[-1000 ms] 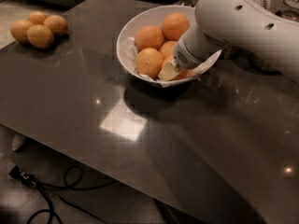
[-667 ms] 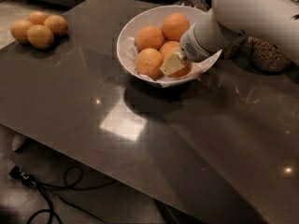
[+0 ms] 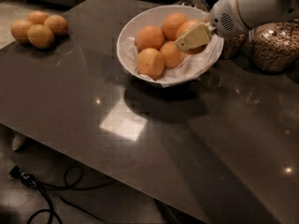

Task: Pick orange from white bowl

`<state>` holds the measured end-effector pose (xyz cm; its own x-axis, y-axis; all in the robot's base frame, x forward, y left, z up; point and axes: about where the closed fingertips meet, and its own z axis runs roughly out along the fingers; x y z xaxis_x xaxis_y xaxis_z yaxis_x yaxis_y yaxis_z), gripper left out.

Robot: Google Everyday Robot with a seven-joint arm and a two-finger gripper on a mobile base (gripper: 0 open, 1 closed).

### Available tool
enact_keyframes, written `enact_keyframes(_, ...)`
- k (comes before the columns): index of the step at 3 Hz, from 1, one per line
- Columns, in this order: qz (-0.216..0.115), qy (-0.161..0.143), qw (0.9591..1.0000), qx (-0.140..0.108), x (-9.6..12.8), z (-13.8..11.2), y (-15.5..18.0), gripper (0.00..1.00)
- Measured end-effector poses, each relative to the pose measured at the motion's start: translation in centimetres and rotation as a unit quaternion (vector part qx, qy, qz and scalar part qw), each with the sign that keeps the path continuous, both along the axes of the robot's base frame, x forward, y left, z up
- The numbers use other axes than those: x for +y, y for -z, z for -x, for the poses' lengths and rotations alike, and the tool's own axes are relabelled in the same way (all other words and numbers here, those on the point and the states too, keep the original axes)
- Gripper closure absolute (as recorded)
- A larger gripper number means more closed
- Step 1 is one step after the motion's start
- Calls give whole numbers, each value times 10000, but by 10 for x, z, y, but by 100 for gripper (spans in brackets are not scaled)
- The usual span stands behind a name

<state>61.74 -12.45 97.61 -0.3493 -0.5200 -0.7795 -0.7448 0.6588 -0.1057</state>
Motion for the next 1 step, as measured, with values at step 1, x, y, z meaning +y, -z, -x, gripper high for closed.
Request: enact_keyframes(1, 0, 0, 10000, 0, 0, 0, 0, 100)
